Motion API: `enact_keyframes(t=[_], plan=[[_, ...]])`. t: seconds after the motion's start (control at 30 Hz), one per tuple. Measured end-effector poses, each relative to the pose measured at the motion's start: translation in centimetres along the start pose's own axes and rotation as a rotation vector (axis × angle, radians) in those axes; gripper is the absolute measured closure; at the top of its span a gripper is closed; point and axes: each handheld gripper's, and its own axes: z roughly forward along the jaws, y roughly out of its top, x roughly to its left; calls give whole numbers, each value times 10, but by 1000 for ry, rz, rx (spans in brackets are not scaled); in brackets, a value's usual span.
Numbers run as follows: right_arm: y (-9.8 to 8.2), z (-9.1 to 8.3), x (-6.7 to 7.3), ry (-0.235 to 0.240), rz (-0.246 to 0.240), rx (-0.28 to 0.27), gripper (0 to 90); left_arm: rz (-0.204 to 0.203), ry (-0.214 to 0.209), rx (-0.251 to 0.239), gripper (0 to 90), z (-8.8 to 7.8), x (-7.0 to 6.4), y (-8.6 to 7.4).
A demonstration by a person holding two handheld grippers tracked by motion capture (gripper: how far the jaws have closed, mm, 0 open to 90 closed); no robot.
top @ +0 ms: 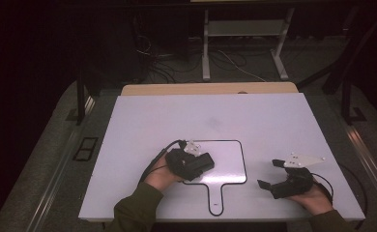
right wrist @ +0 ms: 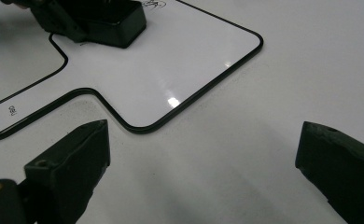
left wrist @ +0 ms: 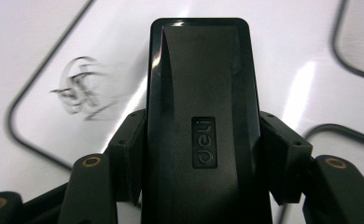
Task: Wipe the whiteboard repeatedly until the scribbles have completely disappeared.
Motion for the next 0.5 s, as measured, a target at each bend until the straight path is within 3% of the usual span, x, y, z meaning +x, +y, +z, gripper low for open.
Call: enact_keyframes(t=[0.13,0.2,0.37,0.5], plan=[[0,0,0,0,0,1,19,24,-16,1,390,1,-8,2],[0,0,0,-1,0,1,19,17,-16,-1,390,1,-6,2],[0,0,0,0,-2,2,19,-8,31,0,390,1,6,1],[0,0,1,2,0,4,19,-6,21,2,390,1,5,1]])
